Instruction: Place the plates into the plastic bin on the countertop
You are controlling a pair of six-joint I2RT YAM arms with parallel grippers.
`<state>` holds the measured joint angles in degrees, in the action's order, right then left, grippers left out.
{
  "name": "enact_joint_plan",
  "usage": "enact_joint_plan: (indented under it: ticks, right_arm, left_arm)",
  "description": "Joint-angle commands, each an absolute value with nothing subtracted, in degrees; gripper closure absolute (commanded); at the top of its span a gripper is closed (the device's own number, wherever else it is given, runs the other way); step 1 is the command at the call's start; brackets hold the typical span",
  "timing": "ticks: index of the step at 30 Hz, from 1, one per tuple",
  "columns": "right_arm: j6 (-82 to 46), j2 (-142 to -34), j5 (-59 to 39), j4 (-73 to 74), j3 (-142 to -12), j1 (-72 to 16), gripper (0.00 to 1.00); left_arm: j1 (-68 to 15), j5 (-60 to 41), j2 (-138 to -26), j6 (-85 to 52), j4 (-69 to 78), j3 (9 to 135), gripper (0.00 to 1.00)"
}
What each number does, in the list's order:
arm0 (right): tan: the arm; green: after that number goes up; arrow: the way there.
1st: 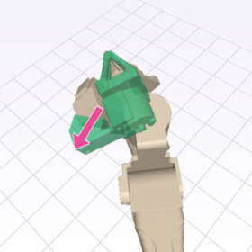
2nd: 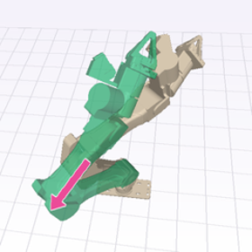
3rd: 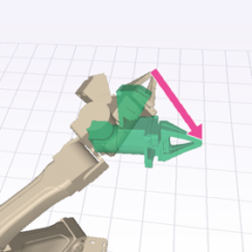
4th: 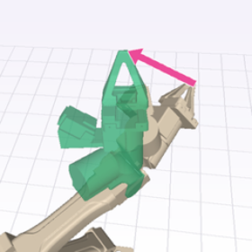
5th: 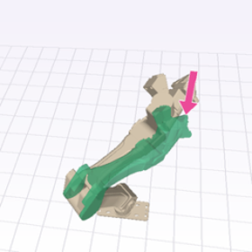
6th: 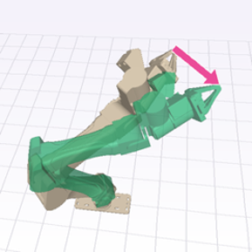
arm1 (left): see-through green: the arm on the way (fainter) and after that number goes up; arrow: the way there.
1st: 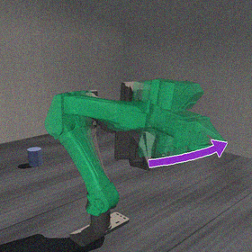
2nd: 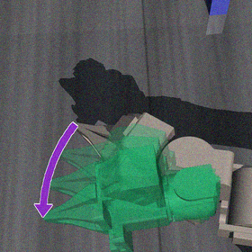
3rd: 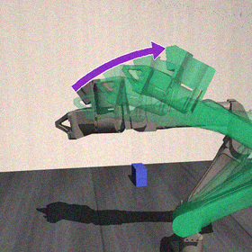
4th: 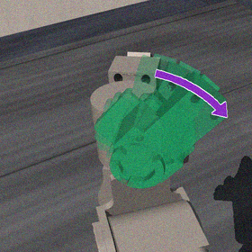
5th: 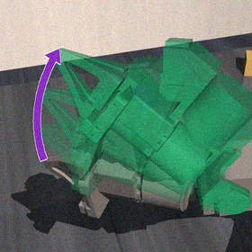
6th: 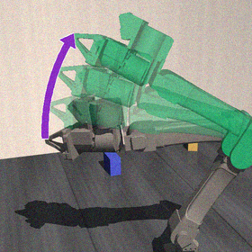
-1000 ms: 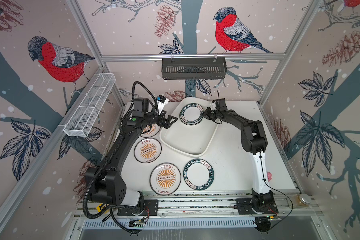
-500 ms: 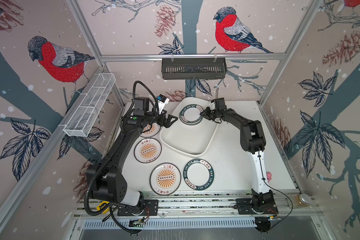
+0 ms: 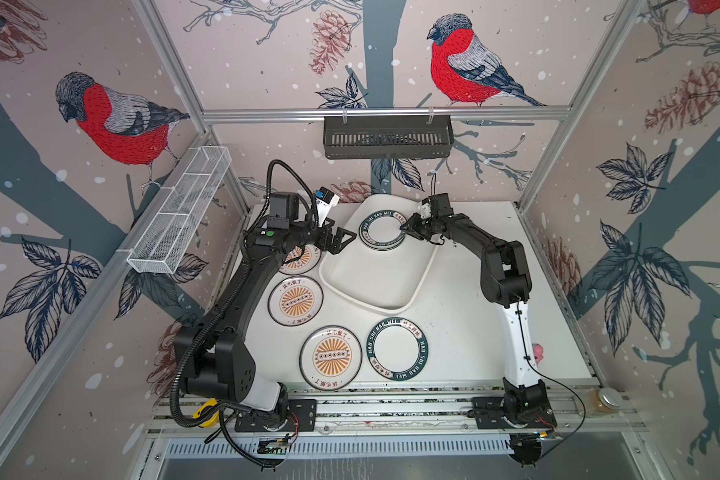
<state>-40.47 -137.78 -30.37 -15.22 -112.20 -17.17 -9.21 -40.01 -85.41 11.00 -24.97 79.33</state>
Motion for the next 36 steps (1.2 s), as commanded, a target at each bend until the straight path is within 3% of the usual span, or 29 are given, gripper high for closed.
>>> enact_joint_plan:
  ticks: [1, 23, 29, 36]
  right_arm:
    - [-38.95, -137.97, -29.77, -16.6, -112.88, -17.23, 0.68]
    - [-35.33, -133.4, -28.88, -19.18, -113.88, -17.53, 0.67]
    - [-32.14, -118.67, -27.43, -12.53, -103.24, -17.38, 0.67]
    - [-33.08, -92.79, -30.0, -3.37, -74.55, -15.56, 0.63]
  left_arm:
    - [-9.09, -41.09, -85.35, 12.24, -25.58, 79.67, 0.03]
    - [-9.14, -40.5, -84.26, 12.89, -26.66, 80.14, 0.02]
    - [-9.13, -39.41, -84.12, 14.76, -28.78, 81.24, 0.03]
    - [-9.14, -40.7, -83.41, 14.84, -28.01, 79.41, 0.02]
